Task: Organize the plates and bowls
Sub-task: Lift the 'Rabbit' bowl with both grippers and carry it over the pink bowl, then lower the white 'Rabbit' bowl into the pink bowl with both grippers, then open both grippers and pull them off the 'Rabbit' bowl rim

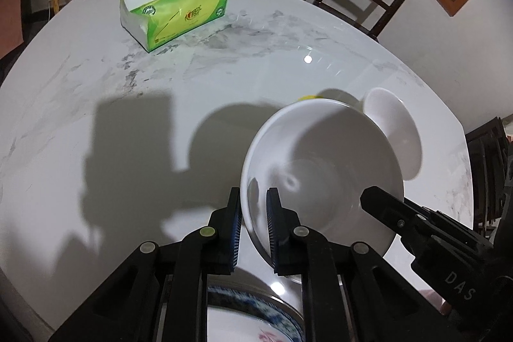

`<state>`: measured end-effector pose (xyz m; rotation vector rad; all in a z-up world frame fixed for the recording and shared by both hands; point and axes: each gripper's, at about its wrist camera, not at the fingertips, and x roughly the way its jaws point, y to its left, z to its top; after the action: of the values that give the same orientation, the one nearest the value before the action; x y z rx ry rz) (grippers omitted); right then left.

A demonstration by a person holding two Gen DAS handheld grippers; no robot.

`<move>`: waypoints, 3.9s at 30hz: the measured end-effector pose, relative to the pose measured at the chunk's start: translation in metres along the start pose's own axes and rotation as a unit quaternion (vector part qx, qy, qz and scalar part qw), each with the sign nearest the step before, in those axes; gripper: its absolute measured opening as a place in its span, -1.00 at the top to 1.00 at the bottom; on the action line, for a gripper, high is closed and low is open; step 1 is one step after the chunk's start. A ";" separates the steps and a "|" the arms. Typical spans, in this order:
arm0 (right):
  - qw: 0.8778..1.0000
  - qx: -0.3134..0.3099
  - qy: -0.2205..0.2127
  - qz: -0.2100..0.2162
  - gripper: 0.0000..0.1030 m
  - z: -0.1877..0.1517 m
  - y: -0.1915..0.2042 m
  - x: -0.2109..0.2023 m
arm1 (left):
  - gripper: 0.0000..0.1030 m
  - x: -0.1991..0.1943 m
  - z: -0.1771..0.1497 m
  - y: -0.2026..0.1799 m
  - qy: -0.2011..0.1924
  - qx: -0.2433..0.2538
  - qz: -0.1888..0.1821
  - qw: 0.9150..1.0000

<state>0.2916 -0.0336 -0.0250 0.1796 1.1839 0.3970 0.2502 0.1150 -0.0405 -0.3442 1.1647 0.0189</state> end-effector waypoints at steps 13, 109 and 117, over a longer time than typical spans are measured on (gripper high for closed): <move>1.000 0.012 -0.024 -0.005 0.62 -0.030 -0.016 -0.057 | 0.76 -0.035 -0.031 -0.041 -0.004 0.029 -0.012 1.000; 0.993 0.086 -0.019 -0.076 0.56 -0.152 -0.085 -0.087 | 0.39 -0.043 -0.159 -0.140 0.035 0.110 -0.002 0.993; 0.993 0.089 -0.021 -0.074 0.56 -0.152 -0.089 -0.090 | 0.39 -0.049 -0.156 -0.138 0.024 0.106 -0.015 0.994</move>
<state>0.1409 -0.1607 -0.0344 0.2521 1.1835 0.1563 0.1172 -0.0511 -0.0155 -0.1754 1.1967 -0.1396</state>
